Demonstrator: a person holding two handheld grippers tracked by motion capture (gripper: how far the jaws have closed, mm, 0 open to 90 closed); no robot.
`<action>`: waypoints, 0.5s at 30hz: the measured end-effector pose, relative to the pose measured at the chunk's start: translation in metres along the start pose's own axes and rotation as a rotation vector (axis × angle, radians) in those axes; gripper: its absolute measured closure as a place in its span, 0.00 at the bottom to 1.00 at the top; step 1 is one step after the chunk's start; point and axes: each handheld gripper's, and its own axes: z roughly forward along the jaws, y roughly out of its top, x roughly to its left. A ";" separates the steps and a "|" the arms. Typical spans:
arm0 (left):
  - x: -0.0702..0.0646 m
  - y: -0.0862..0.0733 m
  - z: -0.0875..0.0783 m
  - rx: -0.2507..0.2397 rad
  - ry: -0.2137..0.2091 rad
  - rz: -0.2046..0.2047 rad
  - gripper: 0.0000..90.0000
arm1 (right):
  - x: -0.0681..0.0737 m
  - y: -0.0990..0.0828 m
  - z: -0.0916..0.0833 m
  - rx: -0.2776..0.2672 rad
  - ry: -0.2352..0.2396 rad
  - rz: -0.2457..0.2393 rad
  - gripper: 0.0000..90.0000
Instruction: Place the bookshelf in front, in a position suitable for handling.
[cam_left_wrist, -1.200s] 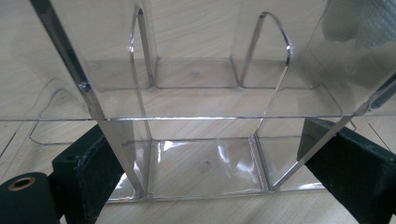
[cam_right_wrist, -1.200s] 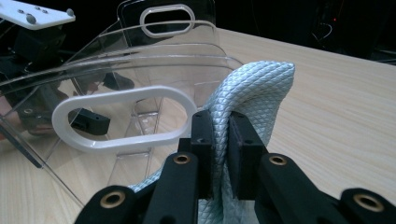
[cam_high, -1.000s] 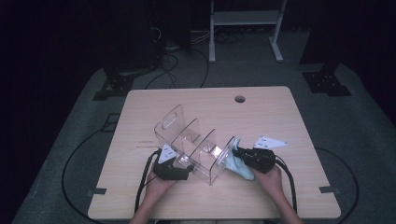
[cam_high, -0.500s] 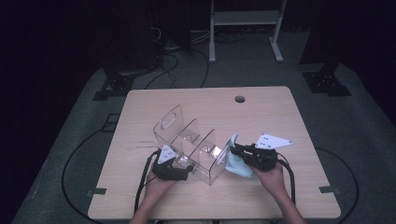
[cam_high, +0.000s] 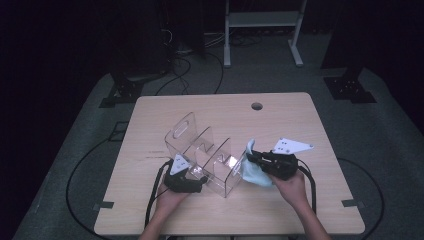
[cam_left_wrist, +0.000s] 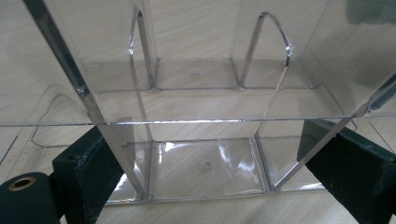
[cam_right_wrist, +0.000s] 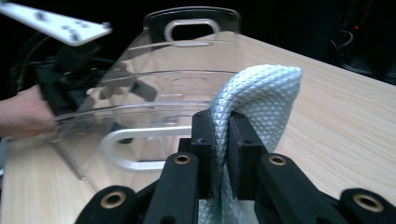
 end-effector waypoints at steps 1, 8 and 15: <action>0.000 0.000 0.000 0.002 0.000 0.000 0.08 | 0.006 0.000 0.001 -0.003 0.020 -0.006 0.91; 0.000 0.000 0.001 -0.003 0.004 -0.002 0.08 | 0.020 -0.003 0.000 -0.017 0.062 -0.026 0.91; 0.002 0.000 0.001 -0.008 0.013 -0.007 0.08 | 0.054 -0.012 0.009 -0.025 0.149 -0.095 0.91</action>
